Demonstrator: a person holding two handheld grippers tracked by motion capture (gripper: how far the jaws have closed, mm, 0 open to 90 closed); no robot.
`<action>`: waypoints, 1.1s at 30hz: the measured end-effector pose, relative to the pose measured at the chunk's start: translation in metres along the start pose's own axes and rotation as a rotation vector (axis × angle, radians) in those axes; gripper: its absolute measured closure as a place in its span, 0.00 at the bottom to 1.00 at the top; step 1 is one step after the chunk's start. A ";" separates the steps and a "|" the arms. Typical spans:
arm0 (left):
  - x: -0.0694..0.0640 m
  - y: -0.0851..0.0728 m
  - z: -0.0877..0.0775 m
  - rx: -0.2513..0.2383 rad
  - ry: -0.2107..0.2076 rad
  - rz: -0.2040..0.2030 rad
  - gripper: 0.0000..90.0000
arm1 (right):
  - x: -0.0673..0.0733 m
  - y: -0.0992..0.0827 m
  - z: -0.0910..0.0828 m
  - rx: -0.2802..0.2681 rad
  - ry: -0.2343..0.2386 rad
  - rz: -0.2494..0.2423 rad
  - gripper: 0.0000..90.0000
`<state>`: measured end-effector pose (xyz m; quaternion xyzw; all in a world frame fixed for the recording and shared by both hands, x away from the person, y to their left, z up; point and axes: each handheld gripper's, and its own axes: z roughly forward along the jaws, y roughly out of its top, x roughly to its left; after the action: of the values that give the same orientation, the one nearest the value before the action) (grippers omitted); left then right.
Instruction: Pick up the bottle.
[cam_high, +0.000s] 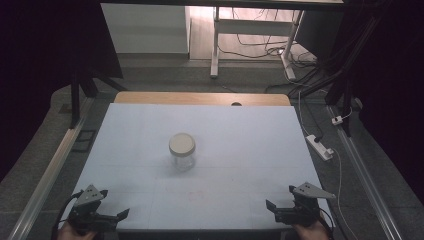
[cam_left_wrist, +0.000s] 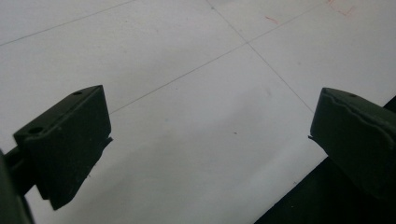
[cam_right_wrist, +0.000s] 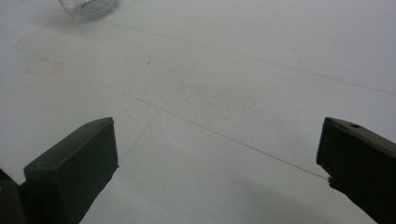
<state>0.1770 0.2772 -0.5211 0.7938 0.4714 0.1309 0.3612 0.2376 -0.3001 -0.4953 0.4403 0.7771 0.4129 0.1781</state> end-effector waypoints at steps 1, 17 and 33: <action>0.000 0.000 0.000 0.000 -0.001 0.000 0.00 | -0.001 0.000 0.000 0.000 0.002 0.003 0.00; 0.001 0.001 0.002 0.019 0.012 -0.016 0.00 | -0.002 0.000 0.002 0.016 0.022 0.014 0.00; 0.000 0.005 -0.001 -0.035 -0.025 0.001 0.00 | -0.002 0.001 0.003 0.029 0.028 0.009 0.00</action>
<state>0.1798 0.2763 -0.5166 0.7892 0.4640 0.1292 0.3809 0.2408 -0.2999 -0.4966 0.4403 0.7835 0.4086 0.1589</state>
